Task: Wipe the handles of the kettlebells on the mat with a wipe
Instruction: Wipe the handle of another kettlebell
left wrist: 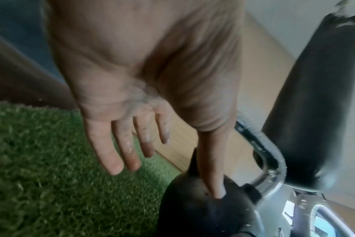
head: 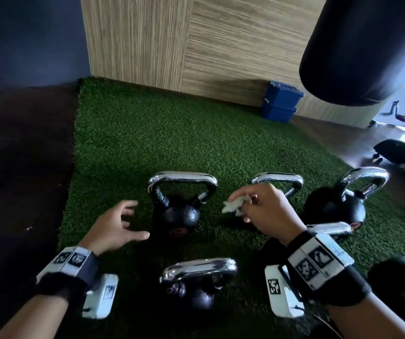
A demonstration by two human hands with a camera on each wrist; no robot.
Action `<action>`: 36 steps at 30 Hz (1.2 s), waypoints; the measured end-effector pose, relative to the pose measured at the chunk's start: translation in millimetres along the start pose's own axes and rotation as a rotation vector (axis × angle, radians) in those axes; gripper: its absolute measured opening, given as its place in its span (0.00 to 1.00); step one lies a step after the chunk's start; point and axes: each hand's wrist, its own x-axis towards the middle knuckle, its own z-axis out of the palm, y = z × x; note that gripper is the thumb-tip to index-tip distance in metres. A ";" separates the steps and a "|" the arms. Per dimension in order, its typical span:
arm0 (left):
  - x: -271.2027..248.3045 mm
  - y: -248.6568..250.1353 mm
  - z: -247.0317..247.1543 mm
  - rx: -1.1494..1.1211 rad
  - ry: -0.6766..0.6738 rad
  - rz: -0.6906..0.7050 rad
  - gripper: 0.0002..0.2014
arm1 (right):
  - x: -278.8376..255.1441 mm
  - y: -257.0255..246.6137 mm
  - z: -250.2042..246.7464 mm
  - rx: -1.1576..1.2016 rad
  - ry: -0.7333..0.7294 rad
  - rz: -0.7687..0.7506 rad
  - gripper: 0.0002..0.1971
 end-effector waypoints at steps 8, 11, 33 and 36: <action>67.9 9.4 40.3 -0.085 -0.125 0.114 0.61 | 68.5 -24.6 22.3 0.196 -0.011 0.051 0.06; 72.9 10.7 54.7 -0.174 -0.169 0.196 0.60 | 79.8 -25.2 31.6 0.063 0.072 -0.035 0.04; 63.4 5.6 67.9 -0.164 0.018 0.191 0.57 | 96.1 -29.5 62.5 -0.152 0.081 -0.338 0.11; 62.4 4.3 68.0 -0.177 0.009 0.191 0.57 | 96.7 -30.5 63.1 -0.182 0.067 -0.344 0.10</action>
